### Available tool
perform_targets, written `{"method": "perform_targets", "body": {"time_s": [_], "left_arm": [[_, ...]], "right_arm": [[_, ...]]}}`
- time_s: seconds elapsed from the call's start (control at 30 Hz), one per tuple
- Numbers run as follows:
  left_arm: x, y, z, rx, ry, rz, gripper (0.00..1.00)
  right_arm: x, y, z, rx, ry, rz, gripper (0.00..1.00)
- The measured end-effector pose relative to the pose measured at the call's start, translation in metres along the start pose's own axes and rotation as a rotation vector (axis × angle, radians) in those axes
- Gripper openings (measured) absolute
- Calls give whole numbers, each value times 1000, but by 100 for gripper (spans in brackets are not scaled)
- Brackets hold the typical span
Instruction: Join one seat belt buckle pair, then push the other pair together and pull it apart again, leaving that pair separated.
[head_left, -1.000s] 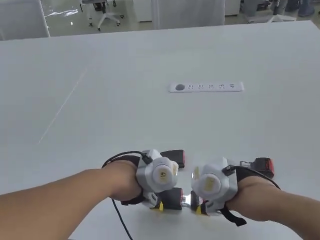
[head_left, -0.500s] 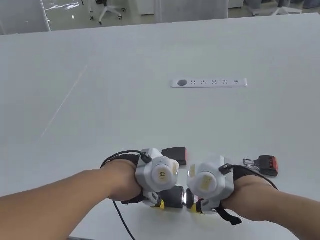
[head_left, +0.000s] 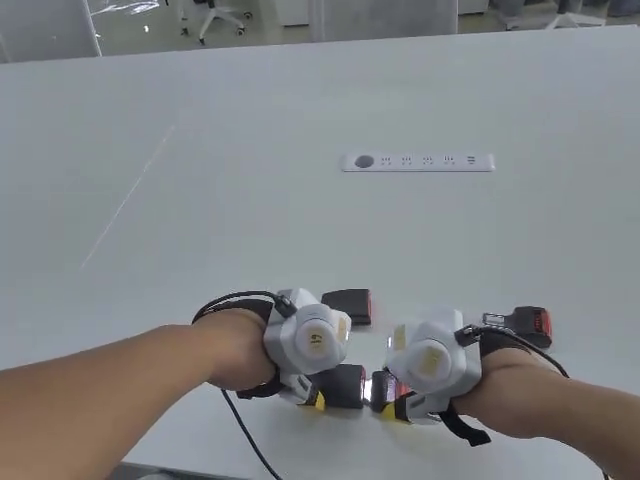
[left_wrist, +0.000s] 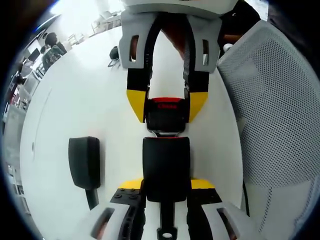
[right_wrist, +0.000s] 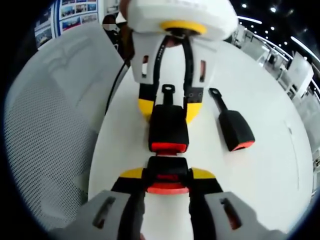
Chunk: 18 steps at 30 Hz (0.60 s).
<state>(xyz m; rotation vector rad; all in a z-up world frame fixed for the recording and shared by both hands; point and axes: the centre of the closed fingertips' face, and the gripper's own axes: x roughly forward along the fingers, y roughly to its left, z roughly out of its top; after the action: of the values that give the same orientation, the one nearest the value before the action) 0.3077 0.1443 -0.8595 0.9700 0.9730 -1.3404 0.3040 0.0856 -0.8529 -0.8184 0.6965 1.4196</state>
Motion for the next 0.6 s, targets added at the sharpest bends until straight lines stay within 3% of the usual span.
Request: {"method": "perform_targets", "body": {"time_s": [0.33, 0.6], "left_arm": [[1, -1, 0, -14, 36, 7, 33], [0, -1, 0, -33, 22, 13, 34]], "right_arm": [[1, 0, 0, -1, 1, 3, 33], [2, 0, -2, -39, 37, 2, 34]]}}
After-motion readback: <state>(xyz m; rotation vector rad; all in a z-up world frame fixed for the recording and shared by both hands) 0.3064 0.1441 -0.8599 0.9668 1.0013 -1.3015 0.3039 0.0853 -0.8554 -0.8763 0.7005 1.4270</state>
